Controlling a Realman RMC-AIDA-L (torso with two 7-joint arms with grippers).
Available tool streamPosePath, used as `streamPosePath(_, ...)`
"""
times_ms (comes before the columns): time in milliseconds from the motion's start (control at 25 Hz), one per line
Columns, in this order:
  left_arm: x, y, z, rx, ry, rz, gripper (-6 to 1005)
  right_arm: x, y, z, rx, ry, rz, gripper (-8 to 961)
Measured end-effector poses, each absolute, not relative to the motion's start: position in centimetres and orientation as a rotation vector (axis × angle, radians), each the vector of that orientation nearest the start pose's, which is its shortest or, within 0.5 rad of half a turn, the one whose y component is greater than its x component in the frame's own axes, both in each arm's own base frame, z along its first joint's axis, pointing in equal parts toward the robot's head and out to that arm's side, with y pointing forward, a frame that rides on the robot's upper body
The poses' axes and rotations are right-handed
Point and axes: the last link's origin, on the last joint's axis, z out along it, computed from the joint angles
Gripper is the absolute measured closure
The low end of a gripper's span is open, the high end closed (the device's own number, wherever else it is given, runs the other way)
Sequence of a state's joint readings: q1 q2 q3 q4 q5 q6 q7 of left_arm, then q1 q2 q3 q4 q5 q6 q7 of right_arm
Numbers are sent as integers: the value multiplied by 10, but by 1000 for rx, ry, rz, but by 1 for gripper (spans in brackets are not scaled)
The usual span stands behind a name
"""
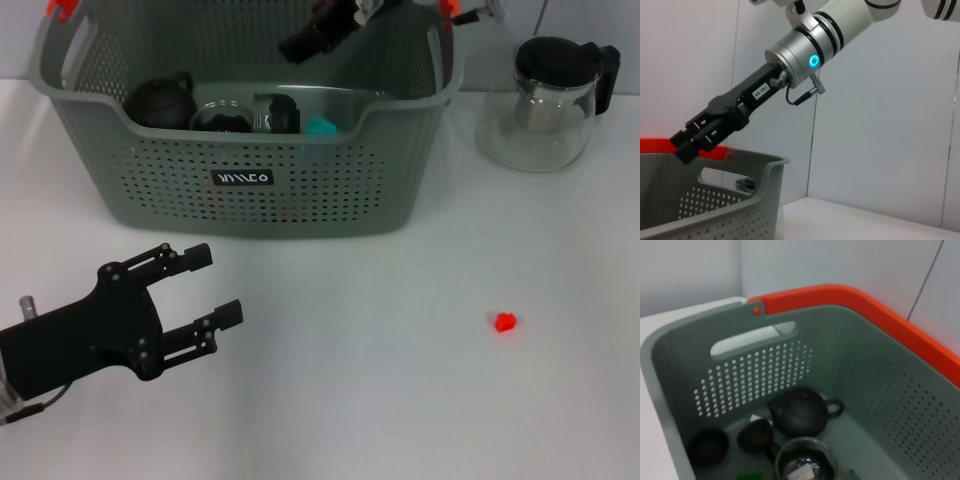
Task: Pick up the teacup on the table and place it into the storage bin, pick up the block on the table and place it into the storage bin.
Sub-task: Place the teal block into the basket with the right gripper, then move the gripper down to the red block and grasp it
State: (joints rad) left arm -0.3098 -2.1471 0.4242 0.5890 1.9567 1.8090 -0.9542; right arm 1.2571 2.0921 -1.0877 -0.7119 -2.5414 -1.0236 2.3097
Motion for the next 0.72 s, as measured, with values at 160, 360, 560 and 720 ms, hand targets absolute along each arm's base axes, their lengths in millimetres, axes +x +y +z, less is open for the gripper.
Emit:
streamPosePath(160, -300, 244, 2, -2486, -402, -1003, 267, 24, 471, -20, -2612, 474, 86, 284)
streamPosePath(360, -301, 243, 3, -2482, -402, -1004, 267, 38, 422, 22, -2742, 439, 349, 97)
streamPosePath(560, -300, 244, 3, -2476, -398, -1008, 267, 72, 362, 64, -2832, 377, 467, 100)
streamPosePath(720, -300, 245, 4, -2476, -396, -1005, 267, 108, 331, 74, -2893, 514, 287, 144)
